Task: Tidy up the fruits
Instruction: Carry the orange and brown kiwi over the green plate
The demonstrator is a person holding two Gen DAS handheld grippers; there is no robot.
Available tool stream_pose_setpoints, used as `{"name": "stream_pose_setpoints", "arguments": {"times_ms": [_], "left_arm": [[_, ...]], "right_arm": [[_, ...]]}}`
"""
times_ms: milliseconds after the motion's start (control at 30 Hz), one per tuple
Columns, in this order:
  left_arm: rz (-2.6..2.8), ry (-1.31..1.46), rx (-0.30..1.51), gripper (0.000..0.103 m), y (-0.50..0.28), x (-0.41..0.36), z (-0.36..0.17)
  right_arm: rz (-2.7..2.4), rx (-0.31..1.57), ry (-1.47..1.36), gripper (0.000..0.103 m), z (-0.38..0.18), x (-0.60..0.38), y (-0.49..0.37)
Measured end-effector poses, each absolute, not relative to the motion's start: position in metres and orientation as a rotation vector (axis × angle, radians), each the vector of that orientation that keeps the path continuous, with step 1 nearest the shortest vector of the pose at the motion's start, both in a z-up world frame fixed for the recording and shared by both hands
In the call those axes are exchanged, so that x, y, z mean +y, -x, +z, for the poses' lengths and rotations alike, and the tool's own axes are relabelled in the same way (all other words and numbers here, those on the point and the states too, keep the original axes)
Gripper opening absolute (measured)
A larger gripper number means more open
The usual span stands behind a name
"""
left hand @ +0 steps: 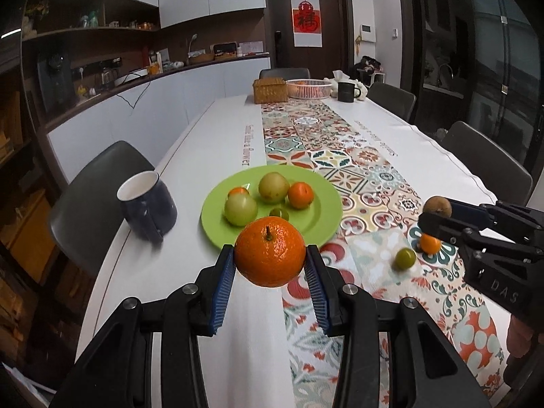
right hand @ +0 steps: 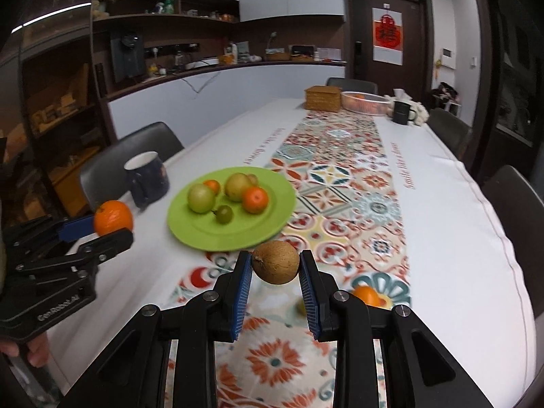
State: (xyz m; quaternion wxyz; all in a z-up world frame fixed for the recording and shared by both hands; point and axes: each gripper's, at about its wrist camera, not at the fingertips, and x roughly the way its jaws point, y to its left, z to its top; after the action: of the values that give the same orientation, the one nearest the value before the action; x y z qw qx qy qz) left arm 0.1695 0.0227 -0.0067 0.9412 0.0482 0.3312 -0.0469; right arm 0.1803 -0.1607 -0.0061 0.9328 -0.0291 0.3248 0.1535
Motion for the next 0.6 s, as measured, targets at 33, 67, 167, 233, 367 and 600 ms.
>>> {"name": "stream_pose_setpoints", "arguments": {"times_ms": [33, 67, 167, 233, 367, 600], "left_arm": [[-0.097, -0.098, 0.674, 0.041, -0.174, 0.025, -0.006], [-0.098, -0.098, 0.674, 0.041, -0.177, 0.026, -0.005], [-0.104, -0.086, 0.683, 0.041, -0.188, 0.031, -0.006], [-0.104, -0.072, 0.698, 0.041, -0.198, 0.034, -0.008], [-0.111, -0.056, 0.723, 0.041, -0.216, 0.039, -0.012], [-0.149, -0.033, 0.786, 0.041, -0.244, 0.043, -0.026]], "right_arm": [[0.321, 0.661, 0.067, 0.03, -0.005, -0.157, -0.184], [0.325, 0.657, 0.072, 0.03, -0.004, -0.153, -0.186], [0.352, 0.657, 0.074, 0.03, -0.002, -0.144, -0.196], [0.367, 0.656, 0.077, 0.03, -0.001, -0.137, -0.205], [0.379, 0.674, 0.081, 0.03, -0.002, -0.127, -0.223], [0.403, 0.749, 0.059, 0.03, -0.016, -0.115, -0.26]]}}
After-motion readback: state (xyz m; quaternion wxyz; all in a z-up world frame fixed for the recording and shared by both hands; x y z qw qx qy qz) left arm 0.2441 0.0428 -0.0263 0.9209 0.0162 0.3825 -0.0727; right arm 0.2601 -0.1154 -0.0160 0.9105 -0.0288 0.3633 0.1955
